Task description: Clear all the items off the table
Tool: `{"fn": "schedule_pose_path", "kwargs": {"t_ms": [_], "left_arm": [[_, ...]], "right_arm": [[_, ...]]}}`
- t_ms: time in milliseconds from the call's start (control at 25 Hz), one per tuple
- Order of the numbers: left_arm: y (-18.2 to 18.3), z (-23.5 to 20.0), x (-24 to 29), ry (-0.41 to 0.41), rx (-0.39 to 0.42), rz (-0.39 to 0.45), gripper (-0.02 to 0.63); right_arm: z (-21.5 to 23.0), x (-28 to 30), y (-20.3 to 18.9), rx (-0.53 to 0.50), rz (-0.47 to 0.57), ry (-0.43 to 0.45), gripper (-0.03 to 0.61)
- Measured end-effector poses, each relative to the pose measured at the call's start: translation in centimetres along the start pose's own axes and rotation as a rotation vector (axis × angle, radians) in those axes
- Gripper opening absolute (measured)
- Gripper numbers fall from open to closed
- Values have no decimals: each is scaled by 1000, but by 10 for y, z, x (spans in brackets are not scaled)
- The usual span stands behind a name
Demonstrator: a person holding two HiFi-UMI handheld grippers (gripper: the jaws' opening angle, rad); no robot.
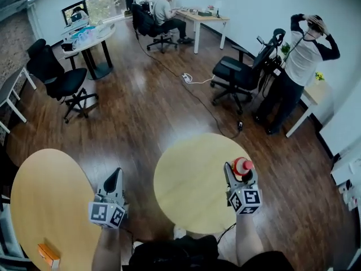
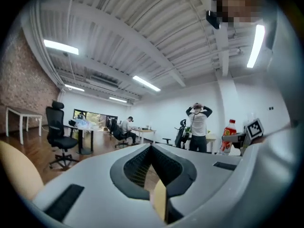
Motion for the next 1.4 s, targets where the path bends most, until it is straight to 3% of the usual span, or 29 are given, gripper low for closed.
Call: {"fn": "schedule_pose_path", "kwargs": {"t_ms": [160,280,440,680,880,1120,1400], "left_arm": [[21,-63,-49,138,19,42,0],[43,-119,-101,289,46,83,0],[65,-194,-188,475,3,170,0],[72,-271,-328,723,27,218,0],[71,-308,-442,898,46,225,0],[74,-317,-570,1136,58,257,0],[61,-322,-627,1280,34,258,0]], "right_arm": [[-62,39,24,-29,27,125,313],[-128,71,38,-51,36,237,313],[-247,113,52,-72,60,433,313],[-418,143,55,-96,67,714,313],[-530,140,45,-100,62,862,313],[-660,120,30,-108,32,1071,313],[-772,103,28,-132,11,1265,313]]}}
Point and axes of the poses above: the fingertips, and each gripper's own axes: x forward along the fingers, z to its right, y out of its top, the point moved 2 cm from there along -x, backward along the fingers, and after that the axes turned 7 degrees about y, right-handed, at the moved point
